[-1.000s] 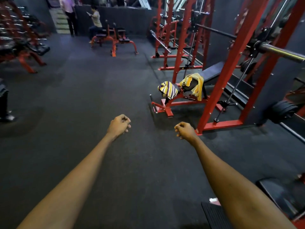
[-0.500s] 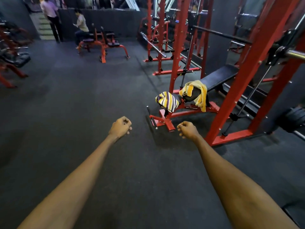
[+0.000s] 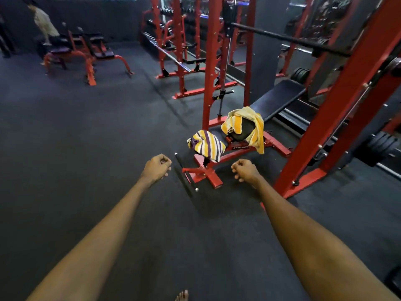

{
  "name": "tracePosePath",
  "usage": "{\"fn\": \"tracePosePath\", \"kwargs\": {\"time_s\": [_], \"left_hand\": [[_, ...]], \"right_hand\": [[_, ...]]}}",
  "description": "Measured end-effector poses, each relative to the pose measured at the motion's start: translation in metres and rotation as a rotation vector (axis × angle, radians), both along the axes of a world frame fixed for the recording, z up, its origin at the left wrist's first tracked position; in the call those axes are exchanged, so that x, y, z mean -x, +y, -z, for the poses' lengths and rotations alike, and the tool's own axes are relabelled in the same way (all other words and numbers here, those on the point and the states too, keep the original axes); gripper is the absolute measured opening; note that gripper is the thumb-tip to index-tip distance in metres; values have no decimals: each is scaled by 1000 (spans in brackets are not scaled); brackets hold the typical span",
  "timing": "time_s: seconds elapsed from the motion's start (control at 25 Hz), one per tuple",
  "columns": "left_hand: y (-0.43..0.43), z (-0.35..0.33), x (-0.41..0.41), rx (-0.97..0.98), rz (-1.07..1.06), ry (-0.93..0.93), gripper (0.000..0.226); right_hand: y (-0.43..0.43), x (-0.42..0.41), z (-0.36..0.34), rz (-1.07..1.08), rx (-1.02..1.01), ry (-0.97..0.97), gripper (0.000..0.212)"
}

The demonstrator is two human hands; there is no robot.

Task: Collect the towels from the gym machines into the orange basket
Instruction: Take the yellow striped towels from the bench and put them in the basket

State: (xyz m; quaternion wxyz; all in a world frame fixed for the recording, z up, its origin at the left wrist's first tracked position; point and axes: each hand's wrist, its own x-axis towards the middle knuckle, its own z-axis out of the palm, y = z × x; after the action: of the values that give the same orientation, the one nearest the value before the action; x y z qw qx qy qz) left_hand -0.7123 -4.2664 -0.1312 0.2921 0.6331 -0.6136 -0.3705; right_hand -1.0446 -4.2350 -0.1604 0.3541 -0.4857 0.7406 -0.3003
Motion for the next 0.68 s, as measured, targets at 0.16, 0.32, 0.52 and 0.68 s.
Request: {"fn": "tracePosePath", "kwargs": {"time_s": [0.16,0.32,0.52,0.68], "left_hand": [[-117,-2,3,-13,32,25,12],[-228,11,31,-45,90,-1,11],[-359,44,75,-89,162,-56,11],[-452,53,107,-135,201,-62,13]], "right_hand": [[-88,3,-2,57,-23,-1,20],[-178,21,15,115,-66,-13,20],[-308,49,41,151,-82,-45,18],[-404,66,45,165,-101,-51,16]]}}
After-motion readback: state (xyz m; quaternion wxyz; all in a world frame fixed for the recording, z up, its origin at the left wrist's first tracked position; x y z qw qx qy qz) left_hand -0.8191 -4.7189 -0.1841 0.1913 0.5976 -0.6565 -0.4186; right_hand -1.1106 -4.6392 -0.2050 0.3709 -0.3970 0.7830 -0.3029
